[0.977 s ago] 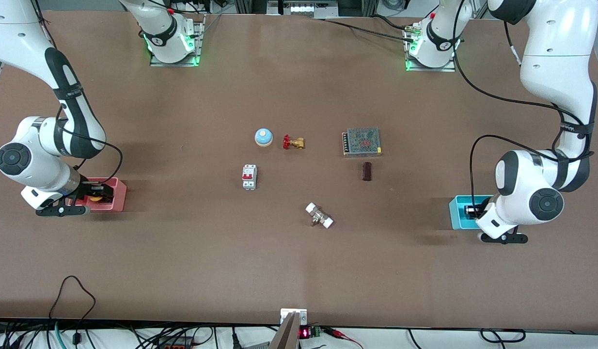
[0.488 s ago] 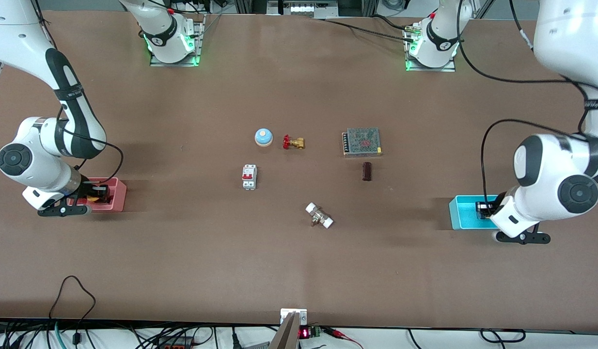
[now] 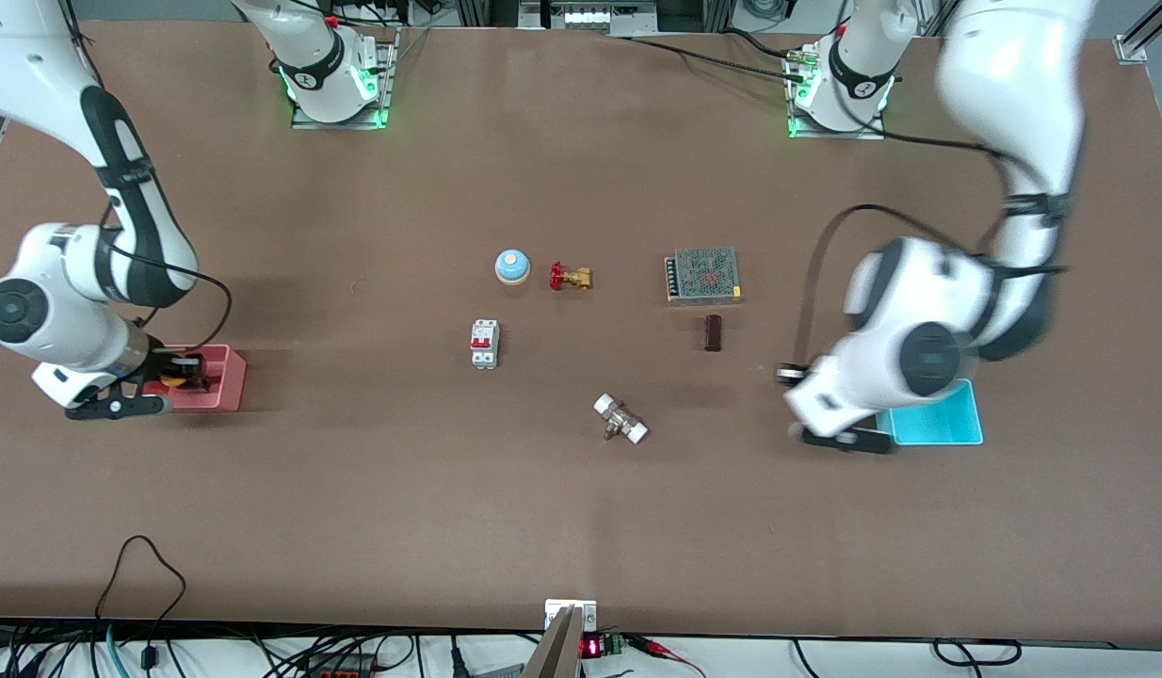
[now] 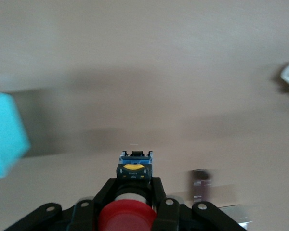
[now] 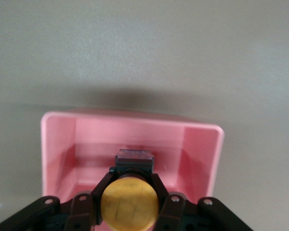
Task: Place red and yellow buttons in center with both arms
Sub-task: 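Carry the yellow button with the right gripper while the left gripper carries the red button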
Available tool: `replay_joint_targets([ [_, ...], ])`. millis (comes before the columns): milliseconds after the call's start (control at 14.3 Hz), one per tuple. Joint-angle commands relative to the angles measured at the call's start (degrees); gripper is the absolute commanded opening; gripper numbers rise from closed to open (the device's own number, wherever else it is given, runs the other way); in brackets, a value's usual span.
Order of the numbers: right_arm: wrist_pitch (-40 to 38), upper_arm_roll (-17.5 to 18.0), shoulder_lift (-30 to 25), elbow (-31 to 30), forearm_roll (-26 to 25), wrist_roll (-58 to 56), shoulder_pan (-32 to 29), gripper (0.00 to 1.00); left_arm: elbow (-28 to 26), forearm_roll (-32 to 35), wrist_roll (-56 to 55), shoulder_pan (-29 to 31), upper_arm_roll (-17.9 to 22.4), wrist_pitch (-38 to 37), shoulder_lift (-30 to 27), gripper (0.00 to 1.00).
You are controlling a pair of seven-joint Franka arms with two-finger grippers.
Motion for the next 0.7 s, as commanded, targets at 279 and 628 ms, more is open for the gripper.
replay_joint_targets([
  [279, -15.5, 9.8, -9.8, 0.1, 7.1, 13.0, 3.3, 0.18, 4.8, -0.8, -11.5, -7.8, 0.8, 7.9, 10.4, 0.17],
  [628, -3.9, 10.4, -5.5, -4.1, 6.5, 22.4, 11.2, 0.18, 4.8, -0.4, -11.4, -7.6, 1.1, 8.1, 12.0, 0.32],
])
